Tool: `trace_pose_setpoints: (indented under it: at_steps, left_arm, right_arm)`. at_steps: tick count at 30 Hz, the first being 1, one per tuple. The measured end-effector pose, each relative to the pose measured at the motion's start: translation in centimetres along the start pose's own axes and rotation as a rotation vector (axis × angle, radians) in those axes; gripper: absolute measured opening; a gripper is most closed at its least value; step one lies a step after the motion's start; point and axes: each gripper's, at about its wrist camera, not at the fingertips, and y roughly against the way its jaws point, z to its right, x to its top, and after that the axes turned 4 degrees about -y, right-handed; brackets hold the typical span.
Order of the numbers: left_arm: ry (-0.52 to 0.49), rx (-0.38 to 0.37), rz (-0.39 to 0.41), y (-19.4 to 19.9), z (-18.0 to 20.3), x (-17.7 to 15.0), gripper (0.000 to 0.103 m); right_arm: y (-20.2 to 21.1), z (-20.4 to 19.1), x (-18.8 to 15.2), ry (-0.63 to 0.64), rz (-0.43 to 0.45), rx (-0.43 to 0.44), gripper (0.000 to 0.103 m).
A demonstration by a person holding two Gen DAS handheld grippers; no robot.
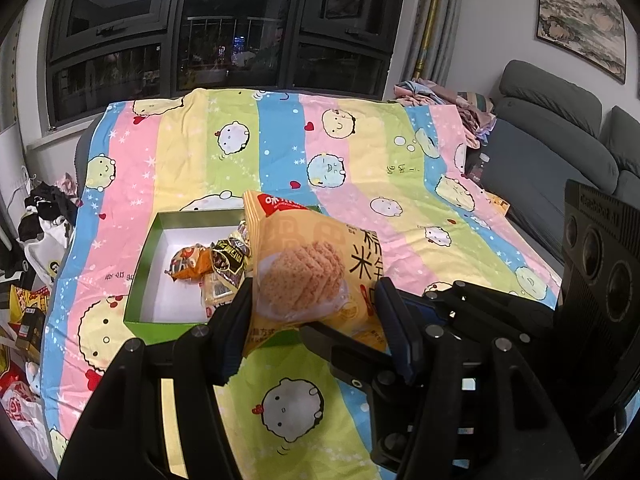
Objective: Organize snacks
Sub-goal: 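Carry the yellow bag with both grippers over the green box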
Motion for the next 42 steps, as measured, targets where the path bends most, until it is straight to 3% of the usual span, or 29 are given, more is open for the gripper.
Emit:
trace_pose_setpoints:
  at_steps: [27, 42]
  left_arm:
    - [-0.013, -0.022, 0.024, -3.3, -1.7, 4.9, 0.059]
    - [0.054, -0.055, -0.048, -7.3, -4.2, 4.6, 0.059]
  right_arm:
    - [-2.4, 2.3, 4.1, 0.011, 0.037, -0.016, 0.041]
    - [-6.1, 3.9, 4.1, -0.021, -0.033, 0.000, 0.041]
